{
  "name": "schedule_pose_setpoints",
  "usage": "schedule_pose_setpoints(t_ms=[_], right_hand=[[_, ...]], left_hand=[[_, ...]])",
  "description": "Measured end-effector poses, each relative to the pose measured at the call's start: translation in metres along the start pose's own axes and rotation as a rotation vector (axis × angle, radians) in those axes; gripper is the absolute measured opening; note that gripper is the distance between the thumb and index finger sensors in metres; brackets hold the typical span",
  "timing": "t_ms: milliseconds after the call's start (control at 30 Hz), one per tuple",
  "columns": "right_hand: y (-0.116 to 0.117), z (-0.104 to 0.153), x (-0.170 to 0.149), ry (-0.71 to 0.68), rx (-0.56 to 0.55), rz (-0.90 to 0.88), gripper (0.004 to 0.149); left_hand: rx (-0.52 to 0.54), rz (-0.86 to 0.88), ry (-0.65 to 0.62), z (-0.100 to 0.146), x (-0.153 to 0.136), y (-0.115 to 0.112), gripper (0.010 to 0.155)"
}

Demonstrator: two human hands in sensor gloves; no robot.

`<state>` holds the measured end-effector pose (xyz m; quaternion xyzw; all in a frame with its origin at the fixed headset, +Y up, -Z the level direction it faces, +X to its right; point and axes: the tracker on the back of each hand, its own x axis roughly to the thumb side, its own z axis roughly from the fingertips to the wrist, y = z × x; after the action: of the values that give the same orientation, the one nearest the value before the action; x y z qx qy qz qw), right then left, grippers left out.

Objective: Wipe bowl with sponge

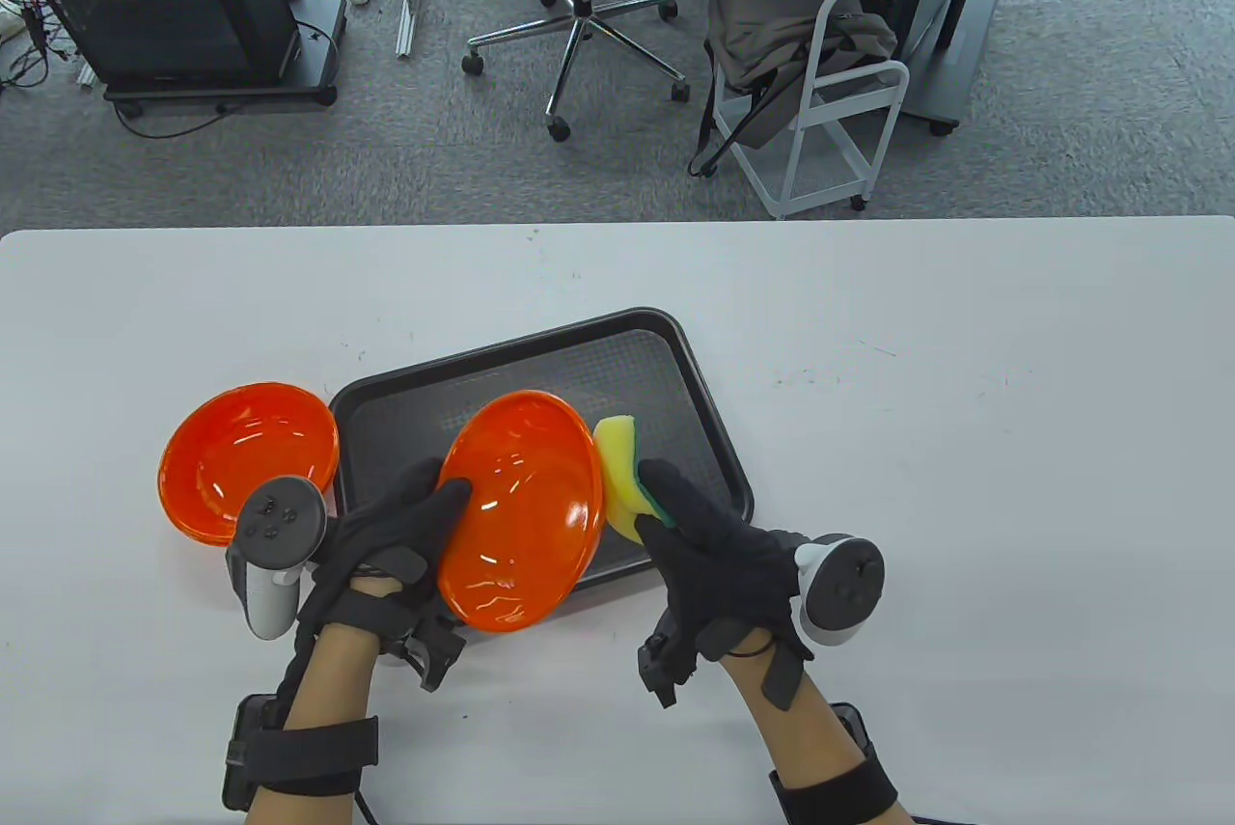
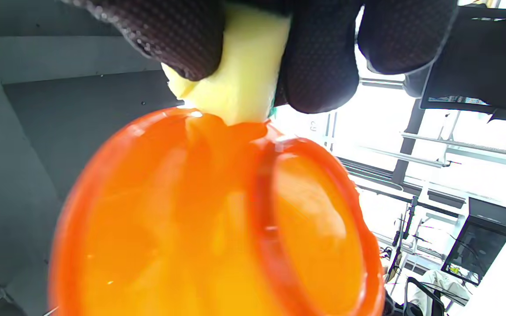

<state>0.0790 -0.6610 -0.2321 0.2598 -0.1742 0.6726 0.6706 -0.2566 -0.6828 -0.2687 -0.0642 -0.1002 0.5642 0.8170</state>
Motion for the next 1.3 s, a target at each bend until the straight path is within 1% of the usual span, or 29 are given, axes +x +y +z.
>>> schedule_pose_setpoints(t_ms=[67, 200, 333, 433, 533, 600, 667, 700, 733, 800, 933, 1033, 1133, 1300], right_hand=[[0.001, 0.001, -0.005, 0.033, -0.004, -0.025, 0.045], [0.003, 0.003, -0.013, 0.101, 0.014, -0.106, 0.046], [0.009, 0.004, -0.022, 0.163, 0.082, -0.144, 0.047], [0.018, 0.006, -0.028, 0.213, 0.148, -0.166, 0.047], [0.028, 0.008, -0.03, 0.248, 0.202, -0.197, 0.048], [0.034, 0.008, -0.028, 0.254, 0.231, -0.198, 0.049], [0.041, 0.009, -0.027, 0.253, 0.3, -0.186, 0.05], [0.046, 0.01, -0.025, 0.249, 0.322, -0.188, 0.05], [0.049, 0.01, -0.024, 0.247, 0.33, -0.197, 0.05], [0.054, 0.01, -0.021, 0.244, 0.333, -0.213, 0.05], [0.057, 0.01, -0.016, 0.214, 0.369, -0.192, 0.05], [0.055, 0.008, -0.011, 0.185, 0.36, -0.205, 0.049], [0.05, 0.005, -0.006, 0.146, 0.337, -0.206, 0.049], [0.036, 0.002, 0.0, 0.081, 0.244, -0.184, 0.048]], left_hand=[[-0.071, 0.001, -0.025, -0.001, 0.004, -0.01, 0.052], [-0.142, 0.061, -0.066, -0.002, 0.01, -0.026, 0.054], [-0.187, 0.094, -0.098, -0.002, 0.014, -0.036, 0.057], [-0.188, 0.146, -0.11, -0.001, 0.015, -0.04, 0.06], [-0.124, 0.139, -0.158, 0.001, 0.019, -0.038, 0.06], [-0.044, 0.126, -0.21, 0.002, 0.022, -0.035, 0.058], [0.04, 0.142, -0.239, 0.004, 0.025, -0.032, 0.057], [0.095, 0.163, -0.244, 0.005, 0.025, -0.03, 0.057], [0.123, 0.176, -0.239, 0.006, 0.024, -0.028, 0.057], [0.153, 0.191, -0.23, 0.006, 0.02, -0.022, 0.056], [0.236, 0.202, -0.188, 0.007, 0.013, -0.009, 0.056], [0.269, 0.209, -0.146, 0.008, 0.006, -0.001, 0.055], [0.273, 0.223, -0.101, 0.007, 0.0, 0.005, 0.055], [0.252, 0.217, -0.063, 0.006, -0.003, 0.008, 0.054]])
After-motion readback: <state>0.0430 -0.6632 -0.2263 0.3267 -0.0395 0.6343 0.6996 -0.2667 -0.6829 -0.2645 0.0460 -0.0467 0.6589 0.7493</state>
